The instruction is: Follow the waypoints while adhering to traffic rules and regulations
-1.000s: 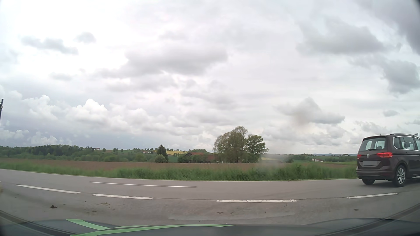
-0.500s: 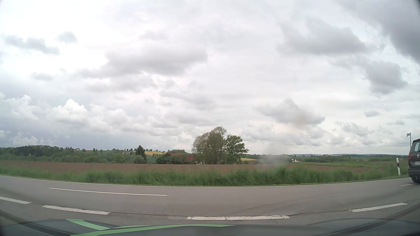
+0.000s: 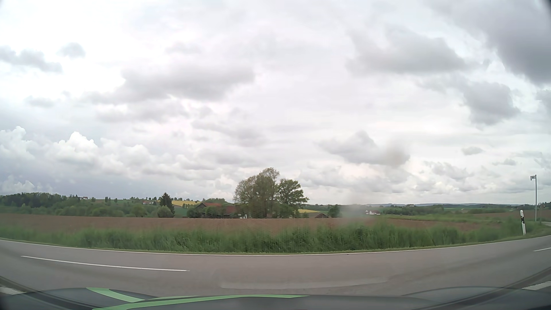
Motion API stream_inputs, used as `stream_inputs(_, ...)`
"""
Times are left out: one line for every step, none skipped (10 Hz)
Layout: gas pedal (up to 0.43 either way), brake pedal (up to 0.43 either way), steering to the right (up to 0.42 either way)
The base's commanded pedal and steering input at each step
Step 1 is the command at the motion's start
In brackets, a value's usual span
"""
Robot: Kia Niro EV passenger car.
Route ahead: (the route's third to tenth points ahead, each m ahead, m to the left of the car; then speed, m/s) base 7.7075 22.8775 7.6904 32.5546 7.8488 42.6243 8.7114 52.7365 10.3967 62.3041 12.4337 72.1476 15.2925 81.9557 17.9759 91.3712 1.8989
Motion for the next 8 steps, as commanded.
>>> stream_inputs(0.000,0.195,0.072)
stream_inputs(0.000,0.201,0.019)
stream_inputs(0.000,0.171,-0.028)
stream_inputs(0.000,0.000,-0.099)
stream_inputs(0.000,0.000,-0.149)
stream_inputs(0.098,0.000,-0.179)
stream_inputs(0.209,0.000,-0.208)
stream_inputs(0.311,0.000,-0.232)
